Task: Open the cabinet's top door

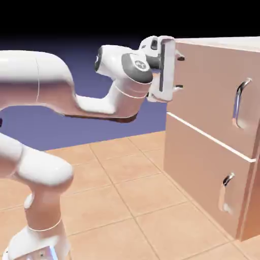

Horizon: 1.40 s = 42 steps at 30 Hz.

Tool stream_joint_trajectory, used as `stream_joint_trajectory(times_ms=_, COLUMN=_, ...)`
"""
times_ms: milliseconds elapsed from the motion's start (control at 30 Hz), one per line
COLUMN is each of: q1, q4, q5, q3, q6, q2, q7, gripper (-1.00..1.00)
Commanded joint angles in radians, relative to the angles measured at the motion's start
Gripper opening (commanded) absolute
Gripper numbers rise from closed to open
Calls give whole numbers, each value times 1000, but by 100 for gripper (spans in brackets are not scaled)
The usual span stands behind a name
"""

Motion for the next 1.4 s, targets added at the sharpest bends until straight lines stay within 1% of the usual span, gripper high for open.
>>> stream_joint_trajectory(times_ms=0, q1=17, q4=10, q5=-44, q3=-19, q6=-1, q2=-7, q7=-19, gripper=0)
stream_joint_trajectory(times_ms=800, q1=431, q4=250, q5=-1087, q3=-484, q6=-32, q2=-186, q7=-469, gripper=0)
stream_joint_trajectory(times_ms=867, q1=436, q4=253, q5=-1099, q3=-489, q6=-32, q2=-188, q7=-474, gripper=0)
stream_joint_trajectory(times_ms=1033, q1=611, q4=396, q5=-1103, q3=-580, q6=-43, q2=-162, q7=-483, gripper=0)
stream_joint_trajectory(times_ms=1067, q1=611, q4=396, q5=-1103, q3=-580, q6=-43, q2=-162, q7=-483, gripper=-100)
stream_joint_trajectory(times_ms=1100, q1=611, q4=396, q5=-1103, q3=-580, q6=-43, q2=-162, q7=-483, gripper=-100)
stream_joint_trajectory(times_ms=1300, q1=399, q4=180, q5=-1044, q3=-450, q6=-180, q2=-142, q7=-466, gripper=-100)
stream_joint_trajectory(times_ms=1367, q1=341, q4=145, q5=-1065, q3=-413, q6=-194, q2=-99, q7=-391, gripper=-100)
